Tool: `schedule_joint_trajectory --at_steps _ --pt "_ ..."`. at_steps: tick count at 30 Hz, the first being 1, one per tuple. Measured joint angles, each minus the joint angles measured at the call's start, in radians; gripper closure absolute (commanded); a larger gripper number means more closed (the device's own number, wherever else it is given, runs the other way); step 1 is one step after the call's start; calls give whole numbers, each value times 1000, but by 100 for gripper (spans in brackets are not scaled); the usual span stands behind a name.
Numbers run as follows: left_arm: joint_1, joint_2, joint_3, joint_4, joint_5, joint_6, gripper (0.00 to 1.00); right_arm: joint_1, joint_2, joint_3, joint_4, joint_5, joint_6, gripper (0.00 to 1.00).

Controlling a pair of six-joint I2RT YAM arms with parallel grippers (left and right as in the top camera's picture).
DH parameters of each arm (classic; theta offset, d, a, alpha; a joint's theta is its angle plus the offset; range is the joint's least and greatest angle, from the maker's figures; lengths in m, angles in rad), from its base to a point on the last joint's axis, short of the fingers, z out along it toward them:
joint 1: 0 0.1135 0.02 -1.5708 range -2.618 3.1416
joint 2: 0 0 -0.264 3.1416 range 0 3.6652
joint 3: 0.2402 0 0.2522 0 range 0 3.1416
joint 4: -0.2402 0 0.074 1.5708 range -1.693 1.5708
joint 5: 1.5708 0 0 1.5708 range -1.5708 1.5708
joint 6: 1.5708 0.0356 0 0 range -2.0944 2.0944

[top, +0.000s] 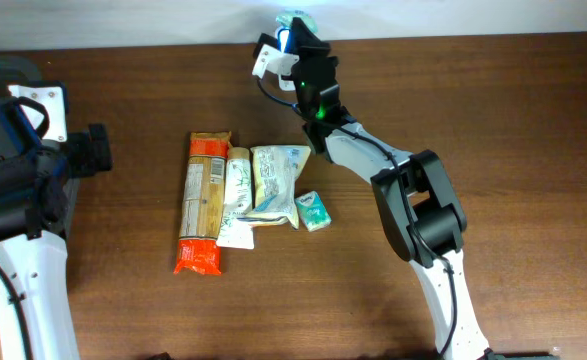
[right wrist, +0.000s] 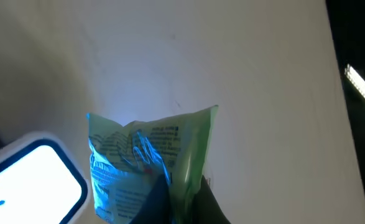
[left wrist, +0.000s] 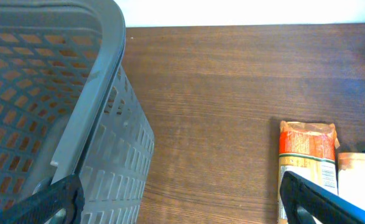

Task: Scan the item barcode
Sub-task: 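Carry the mint-green packet right and release it on the table, then reach the right gripper to the small green box and grasp it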

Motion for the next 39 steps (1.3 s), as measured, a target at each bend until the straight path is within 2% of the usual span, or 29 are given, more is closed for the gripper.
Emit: schedule_joint_trajectory --at_steps 2,4,5,7,11,13,14,17,20,24,29,36,37,39 --pt "0 0 0 0 0 0 1 4 -49 -2 -107 55 77 96" --pt "0 0 0 0 0 0 1 10 -137 2 -306 101 167 96" --pt "0 0 0 1 1 0 1 16 -196 -1 -439 117 233 96" --pt "0 0 0 1 0 0 1 25 -286 2 -600 112 393 96" --pt "0 0 0 2 0 0 1 4 -544 5 -1107 -132 782 96" --pt "0 0 0 3 0 0 1 -43 -603 13 -1272 -241 915 96" --pt "0 0 0 0 0 0 1 -103 -637 14 -1407 -319 1011 96" --pt "0 0 0 0 0 0 1 -282 -638 9 -1663 -489 1131 96" --pt "0 0 0 0 0 0 1 -465 -607 -37 -1730 -634 1174 96" --pt "0 0 0 0 0 0 1 -655 -538 -166 -1725 -750 1196 96" --pt "0 0 0 0 0 0 1 -755 -511 -331 -1651 -766 1202 96" --pt "0 0 0 0 0 0 1 -789 -511 -359 -1629 -621 1246 96" --pt "0 0 0 0 0 0 1 -800 -511 -359 -1630 -602 1262 82" --pt "0 0 0 0 0 0 1 -815 -511 -359 -1646 -564 1292 39"
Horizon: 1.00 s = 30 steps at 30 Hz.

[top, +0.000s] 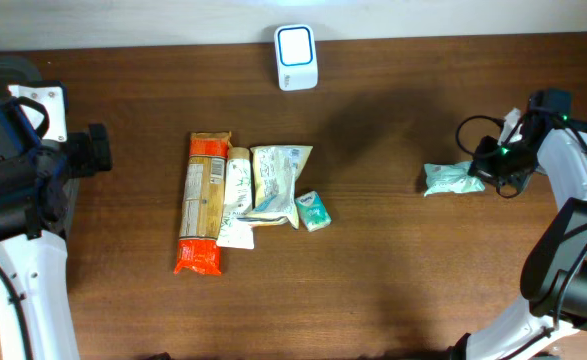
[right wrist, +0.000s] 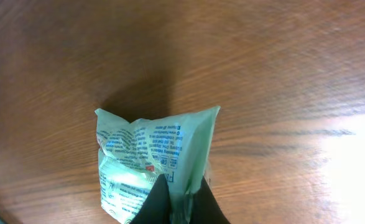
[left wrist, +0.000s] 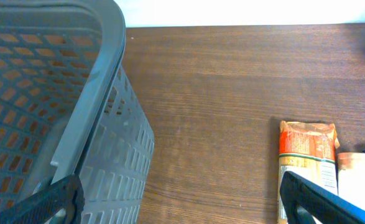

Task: Scan the item barcode
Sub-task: 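Reach the right gripper to the small green box and grasp it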

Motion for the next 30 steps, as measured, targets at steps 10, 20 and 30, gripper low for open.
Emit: schedule_joint_trajectory --at_steps 10,20,30 --pt "0 0 0 1 0 0 1 103 5 334 -379 23 -26 37" --pt "0 0 0 0 0 0 1 856 16 265 -219 130 -101 46" --pt "0 0 0 0 0 0 1 1132 131 164 -100 442 -105 46"
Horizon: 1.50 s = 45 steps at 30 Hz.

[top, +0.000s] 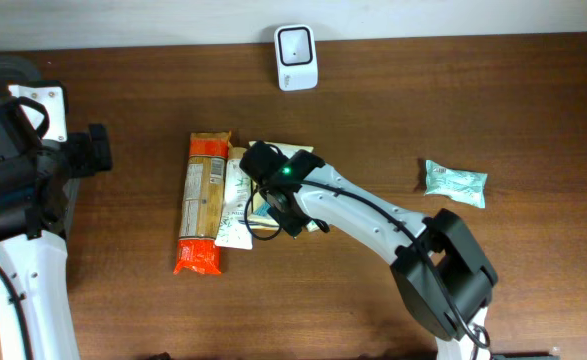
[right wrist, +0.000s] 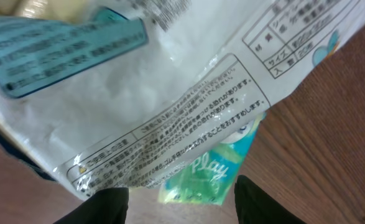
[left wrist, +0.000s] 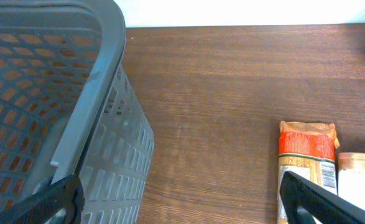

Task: Scan the item barcode
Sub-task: 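Reach the right gripper to the small green box and grasp it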

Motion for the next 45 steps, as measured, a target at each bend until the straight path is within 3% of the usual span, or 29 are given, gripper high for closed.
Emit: schedule_joint_trajectory --at_steps 6,9,10,11,12,18,22,26,27,32,34,37,38,39,45 --pt "0 0 0 0 0 0 1 0 89 -1 0 24 -6 59" --pt "0 0 0 0 0 0 1 0 89 -1 0 27 -6 70" --pt "0 0 0 0 0 0 1 0 89 -1 1 28 -6 74" --pt "0 0 0 0 0 0 1 0 89 -3 1 35 -9 92" --pt "0 0 0 0 0 0 1 0 89 -6 2 41 -10 96" --pt "0 0 0 0 0 0 1 -3 87 -2 -56 46 2 96" --pt "0 0 0 0 0 0 1 -89 -5 55 -128 -105 6 96" --pt "0 0 0 1 0 0 1 -315 -91 69 -82 -484 -10 96" --pt "0 0 0 1 0 0 1 -396 -87 32 -14 -657 -21 96" --pt "0 0 0 0 0 0 1 -505 -19 -219 228 -1009 -19 96" --pt "0 0 0 0 0 0 1 -520 1 -285 248 -1036 -17 94" --pt "0 0 0 0 0 0 1 -538 2 -293 235 -987 2 75" --pt "0 0 0 0 0 0 1 -546 2 -293 223 -948 8 62" --pt "0 0 0 0 0 0 1 -554 2 -293 215 -916 10 59" --pt "0 0 0 0 0 0 1 -626 1 -203 61 -714 7 51"
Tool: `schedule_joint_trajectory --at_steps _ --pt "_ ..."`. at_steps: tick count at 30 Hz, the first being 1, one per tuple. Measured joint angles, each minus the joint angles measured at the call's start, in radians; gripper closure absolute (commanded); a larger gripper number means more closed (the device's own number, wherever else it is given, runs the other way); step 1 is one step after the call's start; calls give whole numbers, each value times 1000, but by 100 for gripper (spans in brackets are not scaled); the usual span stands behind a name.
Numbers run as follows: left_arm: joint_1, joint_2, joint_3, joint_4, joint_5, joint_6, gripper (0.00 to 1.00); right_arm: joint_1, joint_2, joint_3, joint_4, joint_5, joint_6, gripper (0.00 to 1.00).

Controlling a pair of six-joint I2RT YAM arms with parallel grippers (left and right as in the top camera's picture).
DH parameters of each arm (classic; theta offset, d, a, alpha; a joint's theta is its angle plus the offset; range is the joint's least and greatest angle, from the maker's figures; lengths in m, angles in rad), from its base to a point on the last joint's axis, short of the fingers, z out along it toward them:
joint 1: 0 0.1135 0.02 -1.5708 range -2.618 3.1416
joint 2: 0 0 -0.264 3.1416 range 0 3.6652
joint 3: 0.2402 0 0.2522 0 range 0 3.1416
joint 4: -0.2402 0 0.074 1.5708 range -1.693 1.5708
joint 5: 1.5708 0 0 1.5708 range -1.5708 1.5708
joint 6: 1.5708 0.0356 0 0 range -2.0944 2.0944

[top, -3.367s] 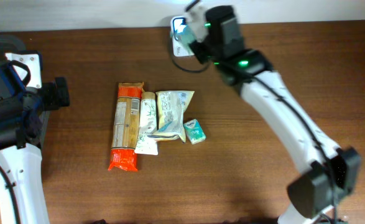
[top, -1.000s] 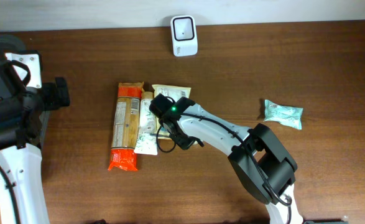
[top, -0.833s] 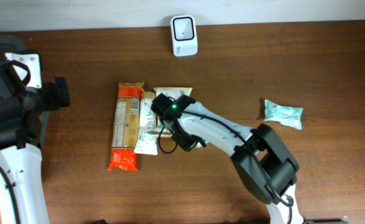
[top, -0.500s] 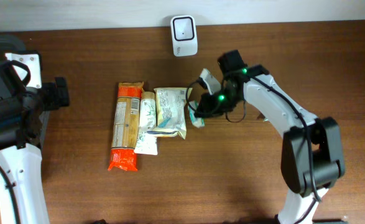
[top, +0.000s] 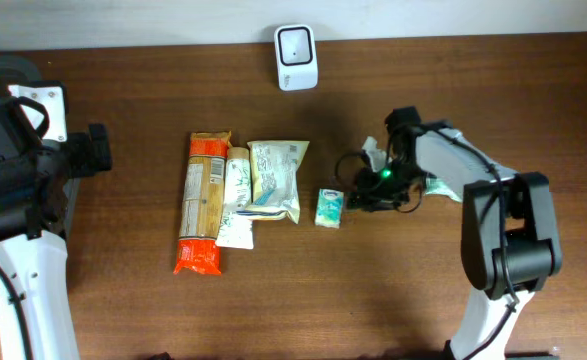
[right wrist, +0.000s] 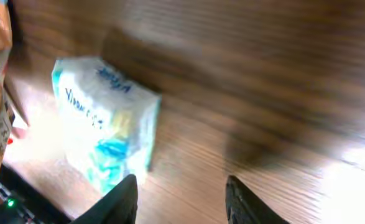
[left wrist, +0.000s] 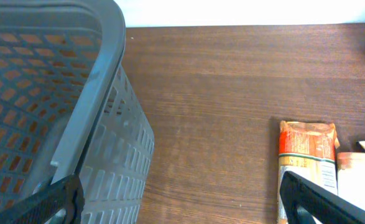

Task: Scan the item barcode
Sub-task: 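Reach the right gripper to the small green box and grasp it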

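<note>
The white scanner stands at the table's far edge. A teal and white tissue pack lies alone on the wood, just right of the item pile. My right gripper is open close to the pack's right side, nothing between its fingers. A green packet lies further right, mostly hidden behind the right arm. My left gripper is open at the far left, beside the basket.
A grey slatted basket fills the left wrist view's left side. The pile holds a long orange pasta package, a narrow white packet and a white snack bag.
My right gripper was low over the pile, above the snack bag and tissue pack. It now sits to the right, and the tissue pack lies apart from the pile. The left arm is unchanged.
My right gripper first held the green packet up at the scanner. Then it had the packet down at the table's right side. After that the packet lay there alone while the gripper was open over the pile. Now the tissue pack lies clear of the pile.
</note>
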Motion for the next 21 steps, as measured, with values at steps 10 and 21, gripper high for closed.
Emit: schedule_joint_trajectory --at_steps 10,21 --pt "0 0 0 0 0 0 1 101 -15 35 -53 -49 100 57" --pt "0 0 0 1 0 0 1 166 -25 -60 89 63 341 96"
